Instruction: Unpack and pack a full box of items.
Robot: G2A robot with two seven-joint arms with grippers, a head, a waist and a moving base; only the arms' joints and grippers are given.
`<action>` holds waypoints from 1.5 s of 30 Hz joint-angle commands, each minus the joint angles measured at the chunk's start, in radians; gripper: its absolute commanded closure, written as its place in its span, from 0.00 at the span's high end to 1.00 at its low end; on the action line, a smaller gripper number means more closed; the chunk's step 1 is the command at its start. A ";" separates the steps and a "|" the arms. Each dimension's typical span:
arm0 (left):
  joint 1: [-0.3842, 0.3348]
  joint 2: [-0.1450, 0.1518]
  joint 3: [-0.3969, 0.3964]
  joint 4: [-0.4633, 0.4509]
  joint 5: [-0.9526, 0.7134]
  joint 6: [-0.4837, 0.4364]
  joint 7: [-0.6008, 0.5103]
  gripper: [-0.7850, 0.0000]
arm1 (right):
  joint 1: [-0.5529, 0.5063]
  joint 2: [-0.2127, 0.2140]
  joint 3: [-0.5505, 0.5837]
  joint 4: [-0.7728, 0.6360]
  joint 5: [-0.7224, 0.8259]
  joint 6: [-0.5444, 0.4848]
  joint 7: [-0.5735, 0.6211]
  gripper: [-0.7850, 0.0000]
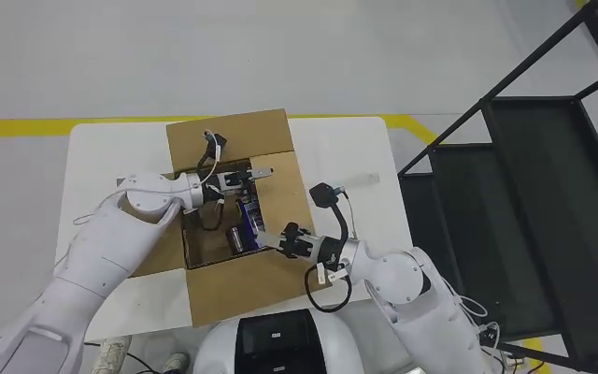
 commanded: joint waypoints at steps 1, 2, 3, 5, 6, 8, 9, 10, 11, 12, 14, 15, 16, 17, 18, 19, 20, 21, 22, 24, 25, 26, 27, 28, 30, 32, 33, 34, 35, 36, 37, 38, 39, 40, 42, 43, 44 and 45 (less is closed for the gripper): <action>-0.012 -0.017 0.010 0.026 -0.023 -0.043 -0.001 1.00 | 0.006 0.001 -0.006 0.001 0.002 -0.002 0.006 1.00; -0.017 -0.024 0.012 0.035 -0.036 -0.059 -0.004 1.00 | 0.010 0.002 -0.010 0.002 0.004 -0.003 0.009 1.00; -0.023 -0.029 0.012 0.042 -0.045 -0.077 -0.006 1.00 | 0.014 0.002 -0.014 0.004 0.005 -0.004 0.012 1.00; -0.028 -0.037 0.002 0.048 -0.078 -0.120 -0.013 1.00 | 0.024 0.003 -0.024 0.008 0.011 -0.009 0.022 1.00; -0.030 -0.040 -0.005 0.051 -0.093 -0.136 -0.017 1.00 | 0.030 0.003 -0.029 0.011 0.016 -0.012 0.028 1.00; -0.028 -0.044 -0.020 0.043 -0.134 -0.173 -0.040 1.00 | 0.042 0.004 -0.040 0.015 0.025 -0.020 0.038 1.00; -0.027 -0.045 -0.029 0.042 -0.151 -0.190 -0.051 1.00 | 0.048 0.004 -0.046 0.018 0.029 -0.024 0.043 1.00; -0.023 -0.046 -0.039 0.038 -0.170 -0.210 -0.058 1.00 | 0.055 0.004 -0.053 0.022 0.034 -0.027 0.047 1.00; -0.018 -0.047 -0.046 0.034 -0.187 -0.227 -0.067 1.00 | 0.061 0.004 -0.060 0.025 0.037 -0.028 0.050 1.00; -0.015 -0.048 -0.051 0.033 -0.199 -0.235 -0.075 1.00 | 0.069 0.004 -0.069 0.030 0.038 -0.032 0.056 1.00; -0.014 -0.052 -0.053 0.028 -0.210 -0.231 -0.087 1.00 | 0.089 0.002 -0.095 0.042 0.042 -0.035 0.070 1.00; -0.014 -0.056 -0.052 0.027 -0.219 -0.227 -0.092 1.00 | 0.101 0.001 -0.109 0.051 0.044 -0.035 0.075 1.00; -0.015 -0.060 -0.049 0.027 -0.229 -0.219 -0.097 1.00 | 0.113 0.000 -0.121 0.061 0.043 -0.033 0.077 1.00; -0.016 -0.065 -0.046 0.027 -0.243 -0.213 -0.102 1.00 | 0.124 -0.001 -0.132 0.071 0.039 -0.027 0.076 1.00; -0.018 -0.070 -0.044 0.028 -0.257 -0.209 -0.108 1.00 | 0.134 -0.001 -0.139 0.081 0.025 -0.011 0.069 1.00; -0.020 -0.075 -0.041 0.030 -0.270 -0.208 -0.114 1.00 | 0.140 -0.002 -0.145 0.084 0.011 0.008 0.056 1.00; -0.021 -0.080 -0.040 0.032 -0.287 -0.206 -0.122 1.00 | 0.142 -0.002 -0.148 0.084 -0.004 0.027 0.043 1.00; -0.024 -0.085 -0.039 0.036 -0.298 -0.205 -0.130 1.00 | 0.140 -0.001 -0.143 0.083 -0.026 0.053 0.019 1.00; -0.028 -0.088 -0.039 0.040 -0.302 -0.208 -0.135 1.00 | 0.130 0.000 -0.135 0.073 -0.046 0.080 -0.006 1.00; -0.030 -0.094 -0.042 0.045 -0.314 -0.212 -0.149 1.00 | 0.103 0.005 -0.116 0.040 -0.066 0.107 -0.032 1.00; -0.030 -0.095 -0.047 0.045 -0.317 -0.214 -0.159 1.00 | 0.087 0.008 -0.102 0.024 -0.083 0.121 -0.046 1.00; -0.028 -0.095 -0.053 0.046 -0.319 -0.218 -0.170 1.00 | 0.069 0.011 -0.088 0.006 -0.106 0.139 -0.062 1.00; -0.025 -0.093 -0.061 0.047 -0.322 -0.221 -0.181 1.00 | 0.050 0.014 -0.077 -0.012 -0.138 0.163 -0.081 1.00; -0.020 -0.091 -0.072 0.048 -0.323 -0.223 -0.194 1.00 | 0.030 0.017 -0.063 -0.028 -0.174 0.196 -0.104 1.00; -0.003 -0.081 -0.101 0.046 -0.327 -0.226 -0.225 1.00 | -0.010 0.023 -0.034 -0.063 -0.222 0.242 -0.130 1.00; 0.019 -0.066 -0.140 0.040 -0.330 -0.223 -0.254 1.00 | -0.051 0.029 0.009 -0.081 -0.234 0.258 -0.154 1.00; 0.031 -0.058 -0.163 0.033 -0.330 -0.218 -0.266 1.00 | -0.075 0.032 0.034 -0.087 -0.239 0.265 -0.162 1.00; 0.045 -0.048 -0.188 0.022 -0.330 -0.214 -0.277 1.00 | -0.095 0.035 0.053 -0.090 -0.245 0.273 -0.166 1.00; 0.059 -0.038 -0.216 0.009 -0.328 -0.208 -0.288 1.00 | -0.109 0.037 0.067 -0.092 -0.251 0.276 -0.172 1.00; 0.075 -0.028 -0.245 -0.005 -0.325 -0.200 -0.298 1.00 | -0.120 0.038 0.077 -0.087 -0.250 0.273 -0.180 1.00; 0.092 -0.017 -0.276 -0.023 -0.318 -0.194 -0.305 1.00 | -0.126 0.038 0.085 -0.077 -0.243 0.267 -0.188 1.00; 0.111 -0.005 -0.307 -0.043 -0.309 -0.187 -0.312 1.00 | -0.128 0.038 0.092 -0.063 -0.236 0.261 -0.197 1.00; 0.131 0.006 -0.339 -0.062 -0.298 -0.177 -0.318 1.00 | -0.126 0.038 0.096 -0.045 -0.231 0.256 -0.206 1.00; 0.150 0.017 -0.372 -0.083 -0.284 -0.168 -0.321 1.00 | -0.121 0.038 0.097 -0.029 -0.230 0.250 -0.213 1.00; 0.196 0.038 -0.439 -0.130 -0.267 -0.149 -0.327 1.00 | -0.107 0.037 0.091 0.006 -0.231 0.241 -0.223 1.00; 0.219 0.049 -0.473 -0.155 -0.259 -0.139 -0.331 1.00 | -0.098 0.037 0.087 0.027 -0.235 0.240 -0.226 1.00; 0.243 0.059 -0.509 -0.179 -0.252 -0.132 -0.333 1.00 | -0.086 0.036 0.081 0.045 -0.237 0.238 -0.229 1.00; 0.269 0.068 -0.544 -0.204 -0.247 -0.125 -0.336 1.00 | -0.075 0.035 0.075 0.066 -0.237 0.235 -0.233 1.00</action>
